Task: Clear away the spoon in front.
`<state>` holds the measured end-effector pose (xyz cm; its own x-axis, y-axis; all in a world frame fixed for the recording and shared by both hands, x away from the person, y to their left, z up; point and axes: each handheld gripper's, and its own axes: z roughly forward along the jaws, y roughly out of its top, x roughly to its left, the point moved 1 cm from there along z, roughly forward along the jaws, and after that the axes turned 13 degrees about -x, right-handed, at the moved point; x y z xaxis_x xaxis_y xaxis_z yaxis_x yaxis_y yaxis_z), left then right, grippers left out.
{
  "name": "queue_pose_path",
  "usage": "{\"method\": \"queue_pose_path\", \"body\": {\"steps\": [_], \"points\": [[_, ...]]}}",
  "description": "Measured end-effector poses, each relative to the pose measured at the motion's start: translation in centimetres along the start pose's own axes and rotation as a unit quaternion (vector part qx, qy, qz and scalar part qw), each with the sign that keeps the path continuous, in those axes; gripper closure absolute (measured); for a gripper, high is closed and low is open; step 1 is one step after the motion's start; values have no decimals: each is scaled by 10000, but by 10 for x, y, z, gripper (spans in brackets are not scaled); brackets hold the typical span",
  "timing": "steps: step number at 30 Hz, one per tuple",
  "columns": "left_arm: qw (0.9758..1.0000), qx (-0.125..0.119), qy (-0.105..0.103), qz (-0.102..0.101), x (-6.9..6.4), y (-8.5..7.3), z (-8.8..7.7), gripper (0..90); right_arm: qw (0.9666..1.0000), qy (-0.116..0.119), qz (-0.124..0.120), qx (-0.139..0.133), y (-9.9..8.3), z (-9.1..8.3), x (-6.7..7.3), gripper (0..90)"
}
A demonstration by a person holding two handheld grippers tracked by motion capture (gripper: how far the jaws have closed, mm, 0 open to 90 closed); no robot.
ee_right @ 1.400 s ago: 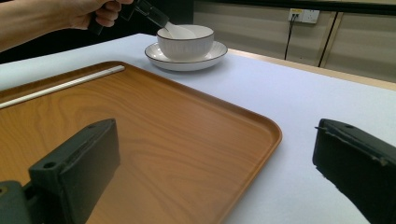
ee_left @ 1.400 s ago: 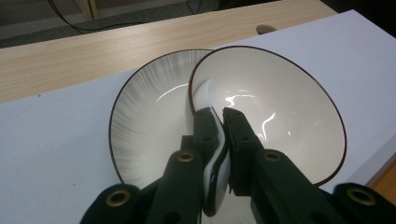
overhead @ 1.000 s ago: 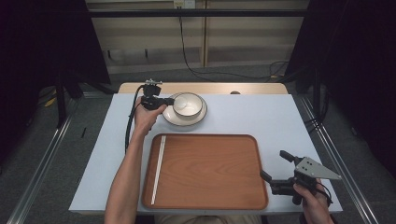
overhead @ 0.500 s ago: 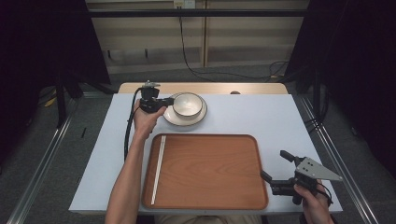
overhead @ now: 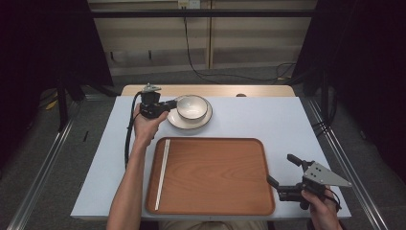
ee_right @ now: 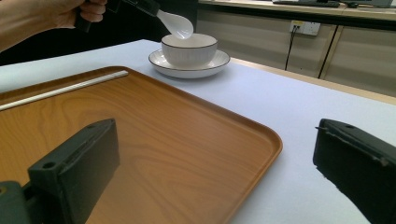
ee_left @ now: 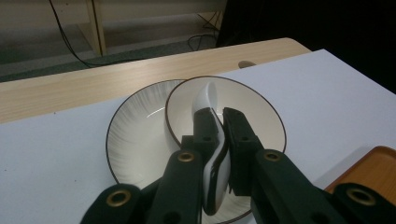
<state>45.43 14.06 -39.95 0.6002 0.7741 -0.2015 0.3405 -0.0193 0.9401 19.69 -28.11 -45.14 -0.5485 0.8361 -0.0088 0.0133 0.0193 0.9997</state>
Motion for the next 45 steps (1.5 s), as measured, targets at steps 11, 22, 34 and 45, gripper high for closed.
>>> {"method": "queue_pose_path", "body": {"steps": [11, 22, 34, 45], "points": [[9998, -177, 113, -46, -15, -4, -20, 847, 10000, 13, -8, -49, 0, 0, -1, 5], [9994, -306, -34, -141, -26, -21, -46, 847, 9999, -88, 18, -65, 0, -1, -1, 5], [9995, -250, -5, -201, -36, -42, -70, 847, 9999, -109, 18, -108, 0, 0, -1, 6], [9998, -60, 95, -163, -51, -57, -83, 847, 9998, -166, -9, -145, -1, 0, -1, 6]]}}
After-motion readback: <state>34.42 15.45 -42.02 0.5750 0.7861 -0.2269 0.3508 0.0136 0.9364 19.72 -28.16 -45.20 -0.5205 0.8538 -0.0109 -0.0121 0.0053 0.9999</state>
